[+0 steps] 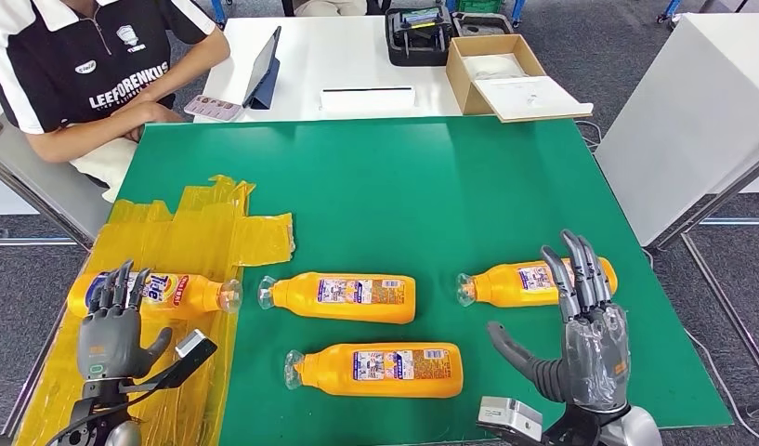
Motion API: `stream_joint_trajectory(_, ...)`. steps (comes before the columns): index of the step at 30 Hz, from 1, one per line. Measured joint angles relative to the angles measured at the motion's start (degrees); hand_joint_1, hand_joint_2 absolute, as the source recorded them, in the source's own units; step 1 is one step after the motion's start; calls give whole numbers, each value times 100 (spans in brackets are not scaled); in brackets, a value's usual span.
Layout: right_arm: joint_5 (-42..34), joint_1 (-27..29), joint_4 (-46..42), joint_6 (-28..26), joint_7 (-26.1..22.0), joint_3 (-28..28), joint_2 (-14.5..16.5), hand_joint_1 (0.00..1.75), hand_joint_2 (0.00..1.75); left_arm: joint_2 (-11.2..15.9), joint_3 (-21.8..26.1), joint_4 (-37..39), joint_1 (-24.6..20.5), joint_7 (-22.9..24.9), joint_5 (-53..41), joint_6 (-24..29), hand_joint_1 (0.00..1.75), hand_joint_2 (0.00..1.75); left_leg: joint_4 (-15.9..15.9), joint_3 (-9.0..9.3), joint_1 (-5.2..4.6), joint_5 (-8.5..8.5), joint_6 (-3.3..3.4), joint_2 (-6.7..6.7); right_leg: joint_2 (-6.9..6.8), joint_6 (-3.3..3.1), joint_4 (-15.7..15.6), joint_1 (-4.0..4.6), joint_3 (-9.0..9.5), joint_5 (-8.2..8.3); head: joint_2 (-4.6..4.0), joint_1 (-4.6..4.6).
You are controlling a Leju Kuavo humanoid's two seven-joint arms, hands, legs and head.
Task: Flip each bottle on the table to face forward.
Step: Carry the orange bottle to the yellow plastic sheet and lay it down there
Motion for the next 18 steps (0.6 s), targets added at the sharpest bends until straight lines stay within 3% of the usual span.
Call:
stream_joint_trajectory(12,237,73,-22,-62,149,2,7,0,175,-18,-52,-14,-14,-173,393,-1,0,175,0,1,0,0,0,1,0,0,0,0,-1,0,0,-1)
stream_joint_trajectory(14,696,48,-65,21,492,-36,28,0,175,-20,-208,-151,-22,-312,863,-112,0,175,0,1,-1,1,1,1,0,0,0,0,0,1,0,0)
stream_joint_trajectory(18,1369,-120,-109,725,1193,-258,55,0,175,-27,-611,-1048,161,-653,1905,-698,0,175,1,1,-2,5,6,1,-1,1,0,-1,2,3,0,0)
